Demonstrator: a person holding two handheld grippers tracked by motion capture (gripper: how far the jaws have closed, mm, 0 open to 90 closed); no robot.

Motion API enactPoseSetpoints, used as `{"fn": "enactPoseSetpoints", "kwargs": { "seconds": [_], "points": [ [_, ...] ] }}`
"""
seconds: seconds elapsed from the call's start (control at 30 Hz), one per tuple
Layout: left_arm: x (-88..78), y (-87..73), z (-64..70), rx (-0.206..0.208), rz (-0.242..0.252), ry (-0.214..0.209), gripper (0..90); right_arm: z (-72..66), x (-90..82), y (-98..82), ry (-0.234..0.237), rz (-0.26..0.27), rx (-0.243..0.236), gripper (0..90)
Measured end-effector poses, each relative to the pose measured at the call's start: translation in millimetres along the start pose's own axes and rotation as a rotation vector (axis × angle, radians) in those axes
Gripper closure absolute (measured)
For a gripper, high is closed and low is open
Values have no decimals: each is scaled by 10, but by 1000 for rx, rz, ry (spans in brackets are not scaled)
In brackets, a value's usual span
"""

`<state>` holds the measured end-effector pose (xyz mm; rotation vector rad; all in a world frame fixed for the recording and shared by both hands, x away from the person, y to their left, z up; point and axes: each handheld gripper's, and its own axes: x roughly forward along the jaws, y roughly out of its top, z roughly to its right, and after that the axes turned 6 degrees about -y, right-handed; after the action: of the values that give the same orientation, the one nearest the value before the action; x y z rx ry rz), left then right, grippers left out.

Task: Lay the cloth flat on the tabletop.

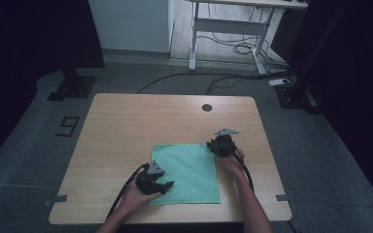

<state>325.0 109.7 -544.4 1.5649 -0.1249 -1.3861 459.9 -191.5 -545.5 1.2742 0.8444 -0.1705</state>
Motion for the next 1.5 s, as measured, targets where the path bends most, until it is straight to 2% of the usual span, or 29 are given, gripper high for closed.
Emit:
{"fn": "enactPoseSetpoints", "kwargs": {
  "seconds": [0.03,0.1,0.23,0.43,0.5,0.57,0.6,0.63,0.67,0.7,0.73,0.77,0.8,0.83,0.87,0.93,1.0,1.1,1.13,1.17,1.2,1.23,1.27,1.37,1.43,1.5],
  "points": [
    [-1,-2,7,3,-2,3,393,7,28,1,-5,-25,-8,878],
    [-3,-2,6,2,-3,3,393,29,28,17,6,-28,3,891],
    [-4,-3,9,4,-4,2,392,73,-11,62,4,-12,-7,892],
    [-8,-8,13,6,-3,0,390,175,41,121,-24,-13,3,893],
    [-11,-9,7,5,-4,-6,387,158,125,84,-26,-30,11,880],
    [-11,-8,4,3,-3,-11,383,151,138,70,-25,-23,24,854],
    [-12,-7,1,3,-4,-15,376,152,134,65,-32,-13,40,757],
    [-12,-4,0,2,-5,-18,368,152,118,67,-46,-7,50,678],
    [-20,4,-2,7,3,-12,360,156,7,82,-73,25,69,637],
    [-20,4,-2,7,3,-12,361,160,-51,82,-71,47,74,628],
    [-35,14,-7,14,19,-1,361,160,-51,82,-71,47,74,628],
    [-53,33,-21,14,31,1,365,161,-132,84,-60,68,86,618],
    [-68,60,-40,11,38,-1,367,147,-293,69,-30,98,85,616],
    [-75,92,-60,9,43,3,367,147,-293,69,-30,98,85,616],
    [-76,129,-83,5,46,11,366,131,-369,51,-16,108,85,611],
    [-29,257,-185,-19,59,26,365,36,-551,-40,16,119,84,596],
    [-3,301,-219,-23,59,38,366,-12,-590,-77,27,117,71,586],
    [99,417,-356,-37,18,67,362,-173,-659,-174,57,91,40,558],
    [156,457,-475,-62,-1,84,362,-280,-670,-231,95,81,20,546],
    [156,457,-475,-62,-1,84,363,-280,-670,-231,95,81,20,546],
    [174,468,-533,-82,-4,86,363,-334,-663,-256,115,74,16,536],
    [183,476,-585,-99,-7,92,363,-447,-652,-309,140,66,-4,514],
    [183,482,-627,-111,-7,99,363,-447,-652,-309,140,66,-4,514],
    [170,493,-731,-137,-7,119,361,-634,-655,-409,170,40,-44,481],
    [153,500,-784,-144,-9,134,364,-744,-680,-484,166,24,-86,453],
    [163,506,-833,-155,-18,133,367,-809,-717,-555,161,25,-97,442]
  ]
}}
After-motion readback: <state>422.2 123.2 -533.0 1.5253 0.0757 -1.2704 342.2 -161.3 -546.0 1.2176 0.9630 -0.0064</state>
